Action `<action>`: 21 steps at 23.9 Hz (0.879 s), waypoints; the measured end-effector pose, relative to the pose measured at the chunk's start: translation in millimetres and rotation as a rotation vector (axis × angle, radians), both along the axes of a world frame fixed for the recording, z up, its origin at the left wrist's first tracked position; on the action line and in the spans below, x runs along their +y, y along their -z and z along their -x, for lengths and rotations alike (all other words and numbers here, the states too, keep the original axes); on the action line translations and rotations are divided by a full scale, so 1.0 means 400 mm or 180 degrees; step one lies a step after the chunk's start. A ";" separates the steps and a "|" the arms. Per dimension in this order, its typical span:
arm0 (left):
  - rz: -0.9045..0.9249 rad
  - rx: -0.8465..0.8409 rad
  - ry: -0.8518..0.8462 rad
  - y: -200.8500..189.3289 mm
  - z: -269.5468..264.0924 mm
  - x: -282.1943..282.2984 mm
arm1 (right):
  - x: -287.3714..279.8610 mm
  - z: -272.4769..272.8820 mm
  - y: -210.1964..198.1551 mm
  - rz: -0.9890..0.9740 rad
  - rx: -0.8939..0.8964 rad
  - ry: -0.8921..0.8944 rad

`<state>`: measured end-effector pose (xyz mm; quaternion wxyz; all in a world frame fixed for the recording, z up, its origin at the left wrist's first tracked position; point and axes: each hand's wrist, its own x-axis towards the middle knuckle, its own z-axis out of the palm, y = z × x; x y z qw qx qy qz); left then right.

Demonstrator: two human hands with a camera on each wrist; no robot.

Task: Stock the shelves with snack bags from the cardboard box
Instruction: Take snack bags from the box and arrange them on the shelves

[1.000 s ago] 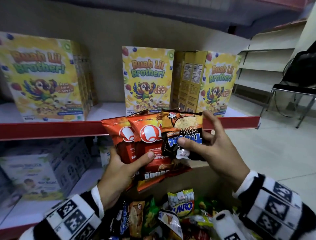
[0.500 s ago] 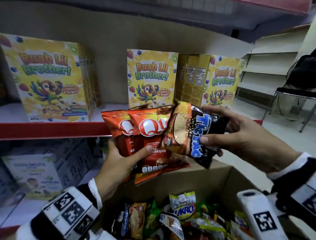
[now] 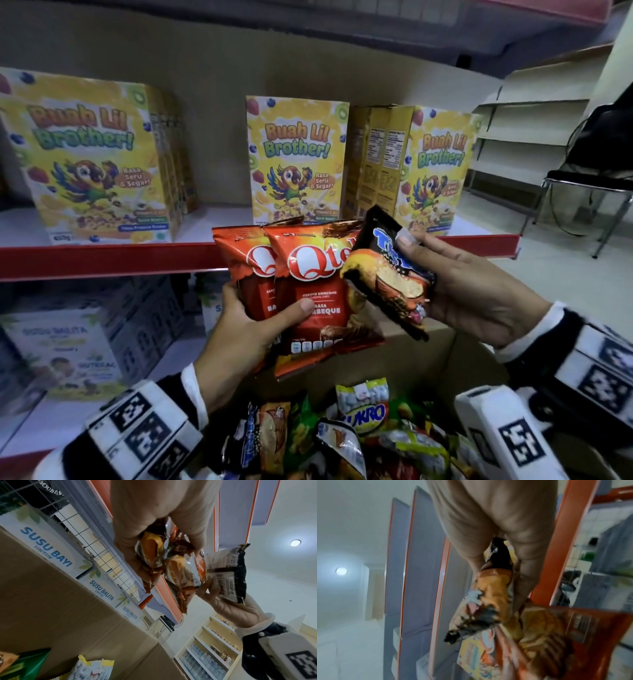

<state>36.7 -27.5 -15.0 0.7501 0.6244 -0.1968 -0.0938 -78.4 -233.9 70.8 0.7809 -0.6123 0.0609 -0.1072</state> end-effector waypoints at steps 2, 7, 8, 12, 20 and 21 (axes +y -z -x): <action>-0.0001 -0.0009 -0.0098 -0.002 -0.002 0.000 | 0.007 -0.004 0.000 -0.0317 -0.0133 -0.0243; 0.0133 -0.0054 -0.0140 -0.008 -0.006 0.003 | 0.008 -0.020 0.006 -0.0032 -0.0372 -0.0040; 0.0164 -0.0063 -0.0132 -0.007 -0.005 0.003 | 0.009 -0.021 0.007 0.0002 -0.0368 -0.0006; 0.0223 -0.0075 -0.0111 -0.004 -0.003 0.000 | 0.017 -0.018 0.021 -0.0220 -0.0506 -0.0119; 0.0228 -0.0200 -0.0136 -0.003 0.002 -0.005 | 0.028 -0.024 0.045 -0.0152 -0.0549 -0.0117; 0.0218 -0.0244 -0.0076 -0.001 0.005 -0.004 | 0.031 -0.024 0.051 -0.0138 -0.0519 -0.0190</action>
